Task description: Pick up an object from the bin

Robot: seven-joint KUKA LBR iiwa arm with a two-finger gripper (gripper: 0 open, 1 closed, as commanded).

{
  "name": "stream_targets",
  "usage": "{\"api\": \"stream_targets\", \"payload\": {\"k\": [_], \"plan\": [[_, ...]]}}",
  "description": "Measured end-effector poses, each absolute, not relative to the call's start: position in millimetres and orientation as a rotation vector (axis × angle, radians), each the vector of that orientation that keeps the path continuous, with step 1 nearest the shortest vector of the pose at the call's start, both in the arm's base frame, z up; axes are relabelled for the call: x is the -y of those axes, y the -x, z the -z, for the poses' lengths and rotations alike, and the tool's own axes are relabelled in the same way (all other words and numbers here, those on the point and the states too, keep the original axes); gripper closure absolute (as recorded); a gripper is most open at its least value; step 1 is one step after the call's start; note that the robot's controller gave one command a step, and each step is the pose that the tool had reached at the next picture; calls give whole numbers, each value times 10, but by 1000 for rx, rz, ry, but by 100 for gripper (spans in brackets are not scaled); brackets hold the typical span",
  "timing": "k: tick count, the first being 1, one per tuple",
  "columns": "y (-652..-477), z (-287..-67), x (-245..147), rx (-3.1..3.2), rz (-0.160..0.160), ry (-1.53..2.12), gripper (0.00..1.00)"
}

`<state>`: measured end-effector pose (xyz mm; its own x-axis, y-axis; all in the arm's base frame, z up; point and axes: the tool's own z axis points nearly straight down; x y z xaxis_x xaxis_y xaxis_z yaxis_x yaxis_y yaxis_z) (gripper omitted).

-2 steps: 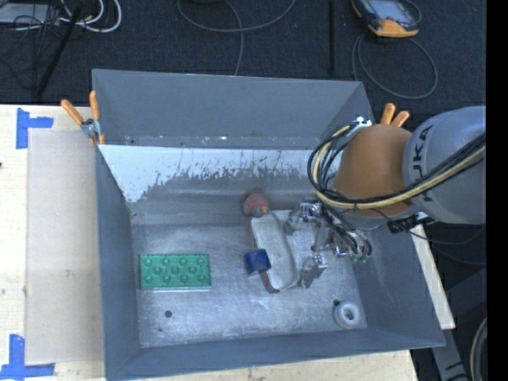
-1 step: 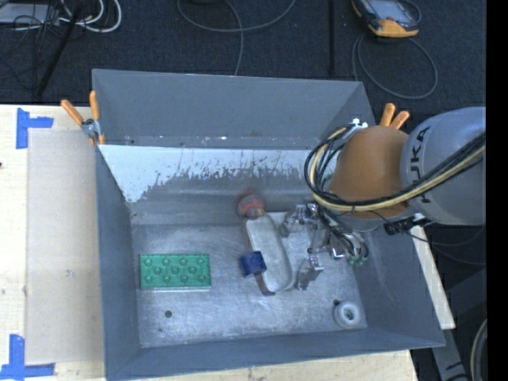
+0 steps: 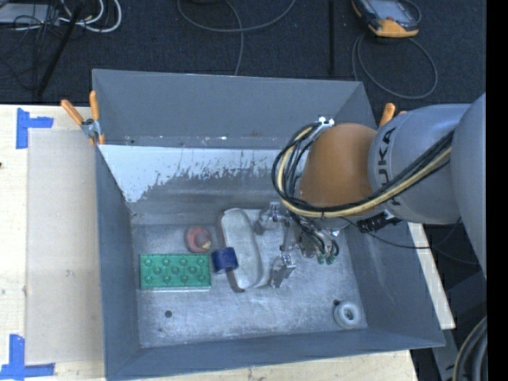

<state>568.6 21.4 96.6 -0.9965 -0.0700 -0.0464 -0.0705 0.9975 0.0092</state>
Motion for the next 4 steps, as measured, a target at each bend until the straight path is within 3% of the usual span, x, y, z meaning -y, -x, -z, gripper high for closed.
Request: {"api": "stream_targets", "payload": {"k": [1, 2, 3, 4], "plan": [[-5920, -1507, -1087, -3124, -7, 222, 0], [-5843, -733, -1280, -3130, -2, 163, 0], [-5833, -770, -1285, -3139, -1, 169, 100], [-5716, -2310, -1030, -3124, 0, 251, 100]]}}
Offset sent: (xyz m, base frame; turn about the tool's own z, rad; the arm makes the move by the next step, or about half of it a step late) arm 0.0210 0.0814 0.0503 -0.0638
